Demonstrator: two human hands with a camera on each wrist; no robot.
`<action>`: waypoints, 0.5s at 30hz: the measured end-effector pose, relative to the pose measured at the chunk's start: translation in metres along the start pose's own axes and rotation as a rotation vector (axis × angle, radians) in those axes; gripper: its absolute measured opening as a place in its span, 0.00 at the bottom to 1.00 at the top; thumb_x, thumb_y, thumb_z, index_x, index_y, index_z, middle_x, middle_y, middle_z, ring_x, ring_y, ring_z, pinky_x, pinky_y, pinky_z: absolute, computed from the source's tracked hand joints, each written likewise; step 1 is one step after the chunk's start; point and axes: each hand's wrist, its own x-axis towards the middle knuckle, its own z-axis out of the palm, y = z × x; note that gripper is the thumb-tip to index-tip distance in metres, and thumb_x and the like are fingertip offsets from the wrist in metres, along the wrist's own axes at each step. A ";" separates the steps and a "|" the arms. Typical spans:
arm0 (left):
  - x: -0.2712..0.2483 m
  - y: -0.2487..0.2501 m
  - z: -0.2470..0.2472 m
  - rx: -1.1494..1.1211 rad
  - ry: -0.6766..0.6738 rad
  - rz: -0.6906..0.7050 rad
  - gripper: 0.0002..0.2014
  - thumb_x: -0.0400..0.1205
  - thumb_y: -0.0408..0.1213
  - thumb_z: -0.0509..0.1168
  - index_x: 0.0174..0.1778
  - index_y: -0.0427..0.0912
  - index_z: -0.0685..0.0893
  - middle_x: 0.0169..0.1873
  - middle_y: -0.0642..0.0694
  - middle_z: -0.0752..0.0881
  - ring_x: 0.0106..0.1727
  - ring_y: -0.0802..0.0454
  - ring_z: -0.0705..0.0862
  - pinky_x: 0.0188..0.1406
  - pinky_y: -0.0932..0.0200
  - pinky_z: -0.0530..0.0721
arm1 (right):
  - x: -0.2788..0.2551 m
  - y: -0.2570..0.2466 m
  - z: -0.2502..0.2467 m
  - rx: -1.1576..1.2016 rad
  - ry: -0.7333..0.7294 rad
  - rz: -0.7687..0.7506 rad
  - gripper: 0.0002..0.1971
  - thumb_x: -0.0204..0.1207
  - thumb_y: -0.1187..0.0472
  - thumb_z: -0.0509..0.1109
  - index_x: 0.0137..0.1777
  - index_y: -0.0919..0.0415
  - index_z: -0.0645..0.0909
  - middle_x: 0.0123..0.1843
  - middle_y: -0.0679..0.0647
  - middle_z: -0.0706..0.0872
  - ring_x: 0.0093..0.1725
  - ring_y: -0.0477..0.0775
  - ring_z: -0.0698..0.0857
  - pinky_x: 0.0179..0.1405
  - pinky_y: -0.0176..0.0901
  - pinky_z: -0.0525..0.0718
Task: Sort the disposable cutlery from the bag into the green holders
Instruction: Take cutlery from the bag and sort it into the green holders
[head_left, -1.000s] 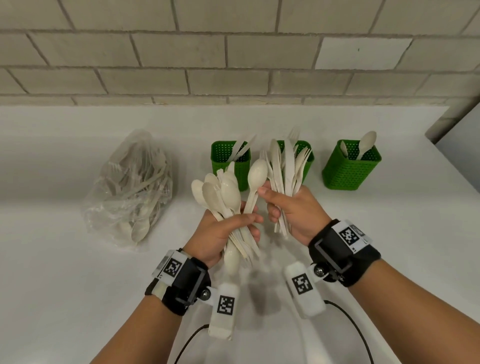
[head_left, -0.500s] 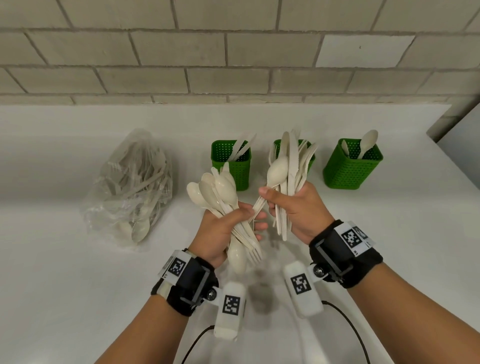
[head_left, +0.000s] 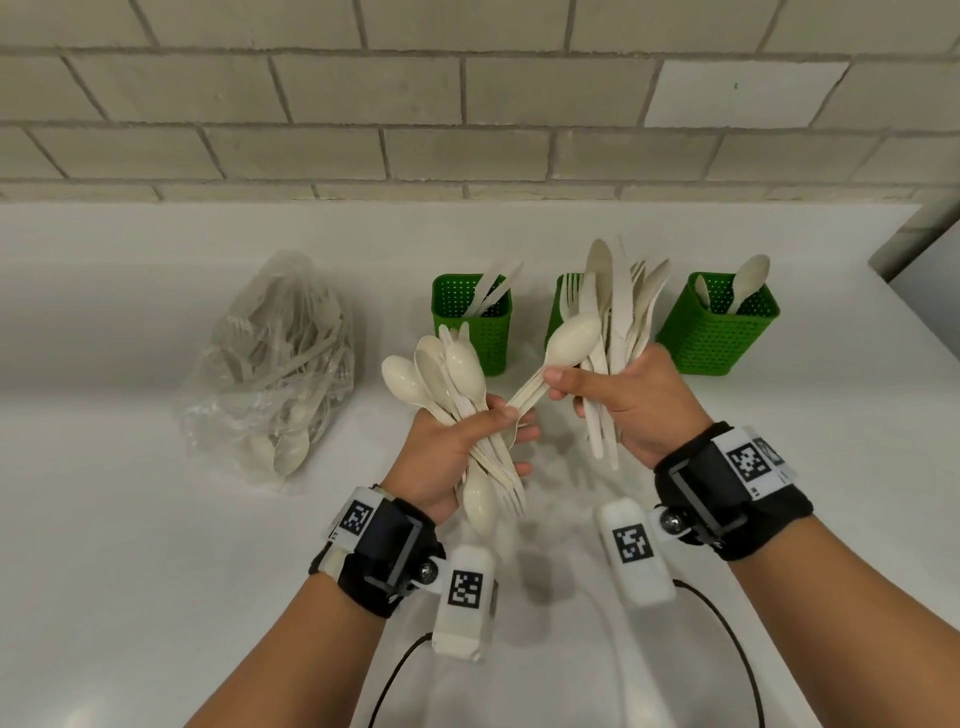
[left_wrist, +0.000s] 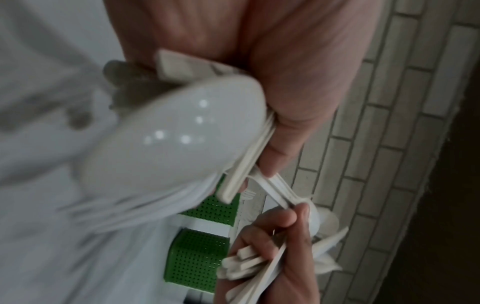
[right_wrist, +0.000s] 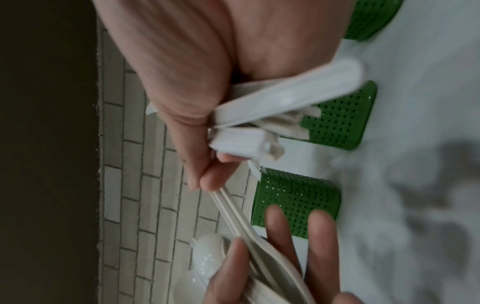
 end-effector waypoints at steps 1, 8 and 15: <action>0.001 0.000 -0.001 -0.035 -0.013 -0.015 0.07 0.73 0.32 0.71 0.44 0.38 0.80 0.54 0.31 0.89 0.58 0.35 0.88 0.45 0.39 0.89 | 0.000 -0.001 -0.001 0.000 -0.004 0.000 0.08 0.66 0.71 0.79 0.44 0.65 0.85 0.35 0.58 0.90 0.34 0.52 0.89 0.27 0.38 0.80; 0.007 0.008 -0.013 -0.384 0.052 -0.038 0.05 0.76 0.32 0.67 0.45 0.40 0.81 0.53 0.38 0.90 0.53 0.42 0.91 0.42 0.48 0.91 | 0.000 -0.002 -0.024 0.286 0.176 -0.015 0.07 0.65 0.68 0.75 0.43 0.63 0.83 0.36 0.58 0.89 0.38 0.50 0.90 0.25 0.33 0.79; 0.014 0.003 -0.010 -0.306 0.110 0.056 0.13 0.72 0.31 0.74 0.51 0.37 0.81 0.43 0.40 0.88 0.41 0.46 0.89 0.43 0.46 0.90 | -0.033 0.032 -0.004 0.186 -0.129 0.187 0.18 0.60 0.63 0.85 0.45 0.67 0.82 0.50 0.69 0.89 0.37 0.55 0.88 0.21 0.35 0.78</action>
